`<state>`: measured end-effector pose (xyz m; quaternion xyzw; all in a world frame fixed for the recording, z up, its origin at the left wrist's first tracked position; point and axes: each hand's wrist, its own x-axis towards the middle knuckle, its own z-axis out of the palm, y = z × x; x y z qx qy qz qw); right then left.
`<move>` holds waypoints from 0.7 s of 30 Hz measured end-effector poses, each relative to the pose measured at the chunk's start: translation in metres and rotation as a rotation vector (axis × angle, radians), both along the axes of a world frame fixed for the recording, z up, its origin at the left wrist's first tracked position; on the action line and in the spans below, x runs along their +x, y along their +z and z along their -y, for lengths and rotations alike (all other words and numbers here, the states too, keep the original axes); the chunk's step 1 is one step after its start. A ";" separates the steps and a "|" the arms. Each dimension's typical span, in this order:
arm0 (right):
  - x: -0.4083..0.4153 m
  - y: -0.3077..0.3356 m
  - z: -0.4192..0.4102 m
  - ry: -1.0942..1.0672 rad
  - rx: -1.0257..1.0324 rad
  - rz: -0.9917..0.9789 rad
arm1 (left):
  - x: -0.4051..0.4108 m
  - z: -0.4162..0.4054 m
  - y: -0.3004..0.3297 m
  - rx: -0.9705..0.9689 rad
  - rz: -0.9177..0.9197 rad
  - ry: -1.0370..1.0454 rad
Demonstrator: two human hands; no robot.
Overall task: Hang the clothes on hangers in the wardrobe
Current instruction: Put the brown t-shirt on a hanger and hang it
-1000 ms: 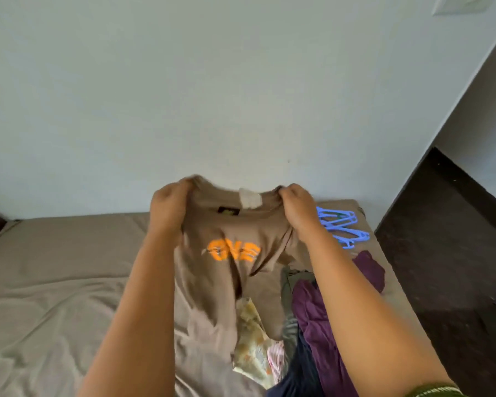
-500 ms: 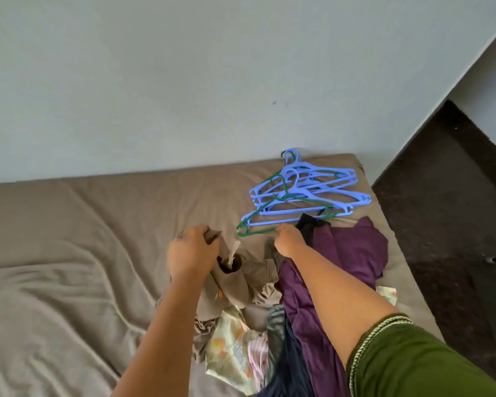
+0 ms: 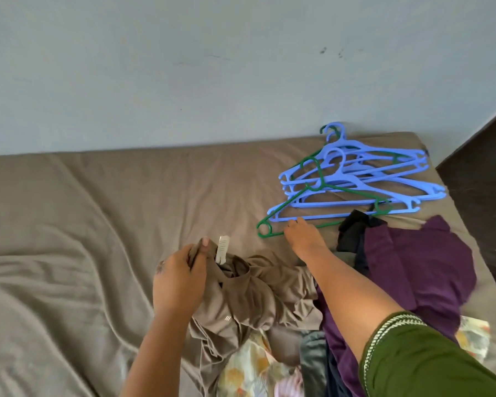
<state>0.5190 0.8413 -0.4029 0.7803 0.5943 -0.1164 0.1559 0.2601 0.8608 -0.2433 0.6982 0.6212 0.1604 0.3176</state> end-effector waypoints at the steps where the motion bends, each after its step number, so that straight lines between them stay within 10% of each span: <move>1: -0.003 0.008 -0.003 0.020 0.043 -0.011 | -0.002 -0.001 0.003 -0.038 0.057 0.011; 13: -0.082 0.300 0.000 -0.163 1.255 -0.750 | -0.043 0.003 0.148 -0.186 0.319 0.090; 21: -0.126 0.450 0.054 -0.113 1.450 -0.853 | -0.059 0.033 0.244 -0.045 0.278 0.096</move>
